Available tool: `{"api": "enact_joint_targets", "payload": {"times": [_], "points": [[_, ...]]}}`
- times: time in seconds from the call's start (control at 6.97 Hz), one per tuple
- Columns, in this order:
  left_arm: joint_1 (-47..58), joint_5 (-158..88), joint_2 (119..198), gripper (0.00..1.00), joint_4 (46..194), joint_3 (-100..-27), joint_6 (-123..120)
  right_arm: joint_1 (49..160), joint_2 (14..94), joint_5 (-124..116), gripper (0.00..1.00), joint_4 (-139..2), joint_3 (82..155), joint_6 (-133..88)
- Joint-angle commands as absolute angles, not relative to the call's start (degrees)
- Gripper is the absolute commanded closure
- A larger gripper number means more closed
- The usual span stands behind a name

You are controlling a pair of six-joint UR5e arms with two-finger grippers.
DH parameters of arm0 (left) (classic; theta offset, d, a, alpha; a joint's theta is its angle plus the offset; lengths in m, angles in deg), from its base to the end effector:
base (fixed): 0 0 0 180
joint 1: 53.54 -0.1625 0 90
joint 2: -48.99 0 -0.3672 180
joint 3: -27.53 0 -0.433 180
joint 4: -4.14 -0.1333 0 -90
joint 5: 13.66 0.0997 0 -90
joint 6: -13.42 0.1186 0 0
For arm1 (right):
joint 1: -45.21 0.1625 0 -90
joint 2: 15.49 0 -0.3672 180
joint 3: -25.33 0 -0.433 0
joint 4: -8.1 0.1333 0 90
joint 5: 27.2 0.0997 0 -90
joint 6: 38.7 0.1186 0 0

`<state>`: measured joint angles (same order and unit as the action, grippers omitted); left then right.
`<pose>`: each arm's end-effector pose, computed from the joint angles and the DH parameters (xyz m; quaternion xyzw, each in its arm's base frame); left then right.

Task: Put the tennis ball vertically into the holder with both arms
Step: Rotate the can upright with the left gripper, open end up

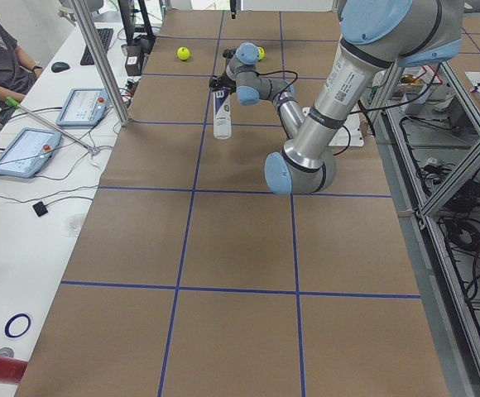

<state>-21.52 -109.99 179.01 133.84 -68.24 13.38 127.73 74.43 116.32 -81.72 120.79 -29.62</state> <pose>0.4987 -0.4537 0.0432 0.5730 0.3641 0.3879 0.6234 -0.0324 -0.5381 0.5481 -0.0207 -0.4514 -0.0100 0.8920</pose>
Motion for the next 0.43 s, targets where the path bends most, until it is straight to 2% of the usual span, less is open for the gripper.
{"api": "enact_joint_targets", "payload": {"times": [0.0,0.29], "points": [[-22.07,-104.65,178.98,0.34,151.87,-65.04,2.84,127.74,74.42,116.32,0.01,-81.63,121.13,-29.56],[-22.25,-101.90,179.25,0.35,176.91,-53.46,-1.07,127.74,74.34,116.23,0.01,-81.55,121.74,-29.65]]}}
